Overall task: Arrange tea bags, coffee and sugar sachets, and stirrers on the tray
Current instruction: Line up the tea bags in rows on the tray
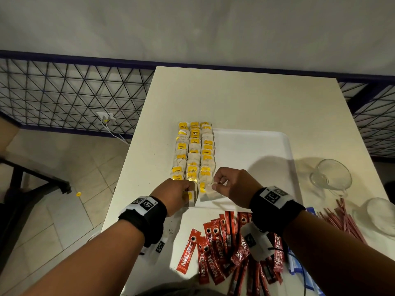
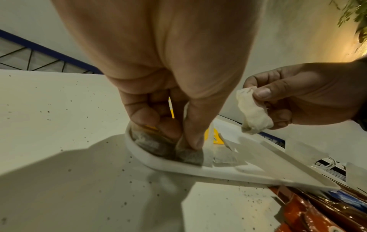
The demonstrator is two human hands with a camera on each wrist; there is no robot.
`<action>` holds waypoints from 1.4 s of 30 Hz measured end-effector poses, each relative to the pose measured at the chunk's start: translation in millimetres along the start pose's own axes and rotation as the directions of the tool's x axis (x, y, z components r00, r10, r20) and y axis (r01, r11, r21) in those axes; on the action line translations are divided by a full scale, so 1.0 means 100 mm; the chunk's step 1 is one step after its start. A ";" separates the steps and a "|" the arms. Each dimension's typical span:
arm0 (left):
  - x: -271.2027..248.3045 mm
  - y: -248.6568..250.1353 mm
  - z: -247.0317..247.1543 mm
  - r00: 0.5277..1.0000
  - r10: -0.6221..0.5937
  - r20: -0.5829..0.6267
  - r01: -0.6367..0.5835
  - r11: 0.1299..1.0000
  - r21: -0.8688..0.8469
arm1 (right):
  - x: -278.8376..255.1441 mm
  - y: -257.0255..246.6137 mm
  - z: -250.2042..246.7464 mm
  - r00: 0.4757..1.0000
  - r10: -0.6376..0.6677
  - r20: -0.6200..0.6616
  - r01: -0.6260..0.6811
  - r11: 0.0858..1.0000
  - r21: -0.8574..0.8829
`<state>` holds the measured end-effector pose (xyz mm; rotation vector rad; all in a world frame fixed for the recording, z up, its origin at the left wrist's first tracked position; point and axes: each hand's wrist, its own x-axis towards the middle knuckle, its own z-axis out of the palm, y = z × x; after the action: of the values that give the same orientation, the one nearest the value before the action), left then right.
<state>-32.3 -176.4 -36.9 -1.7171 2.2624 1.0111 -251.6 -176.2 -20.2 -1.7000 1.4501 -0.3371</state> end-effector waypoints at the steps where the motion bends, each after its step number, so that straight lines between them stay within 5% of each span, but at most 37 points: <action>1: 0.00 0.00 0.00 1.000 -0.001 -0.005 0.001 1.000 -0.006 | 0.00 0.00 0.00 1.000 0.002 0.002 -0.002 1.000 -0.004; 9: 0.04 0.04 -0.03 0.986 -0.011 -0.168 0.007 1.000 -0.027 | 0.01 0.01 0.03 0.997 0.042 0.068 -0.041 0.999 -0.014; 13: -0.04 0.08 -0.09 0.910 0.013 -0.415 -0.074 0.988 -0.133 | 0.03 0.02 0.06 0.994 0.064 0.084 -0.068 0.997 0.039; 17: -0.11 0.22 -0.07 0.960 -0.067 -0.272 -0.077 0.870 -0.487 | 0.05 -0.03 0.05 0.996 0.048 0.079 -0.057 0.992 0.112; 21: -0.15 0.25 0.04 0.892 0.019 -0.451 -0.199 0.913 -0.355 | 0.09 -0.06 0.03 0.998 0.046 -0.034 -0.041 0.990 0.137; 25: -0.17 0.38 0.06 0.928 -0.018 -0.373 -0.161 0.882 -0.444 | 0.10 -0.16 0.03 0.999 0.001 -0.033 0.007 0.976 0.219; 31: -0.05 0.25 0.02 0.979 -0.135 -0.154 -0.050 0.572 -0.819 | 0.09 -0.24 -0.04 0.985 -0.075 -0.157 0.109 0.969 0.220; 34: -0.03 0.22 -0.01 0.990 -0.106 -0.092 -0.030 0.480 -0.877 | 0.10 -0.27 -0.06 0.990 -0.107 -0.094 0.118 0.985 0.124; 35: -0.03 0.22 -0.01 0.993 -0.090 -0.077 -0.021 0.505 -0.863 | 0.11 -0.29 -0.06 0.991 -0.111 -0.077 0.119 0.988 0.097; 39: 0.03 0.25 0.02 0.987 -0.079 -0.140 0.020 0.924 -0.382 | 0.17 -0.28 -0.06 0.996 -0.080 -0.031 0.081 0.997 0.005; 42: 0.06 0.29 0.07 0.992 -0.074 -0.105 0.046 0.968 -0.248 | 0.18 -0.24 -0.02 0.997 -0.080 0.022 0.081 0.995 -0.062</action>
<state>-61.9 -173.5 -32.9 -1.9738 2.2137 1.2568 -231.9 -194.7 -7.2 -1.8111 1.3938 -0.3200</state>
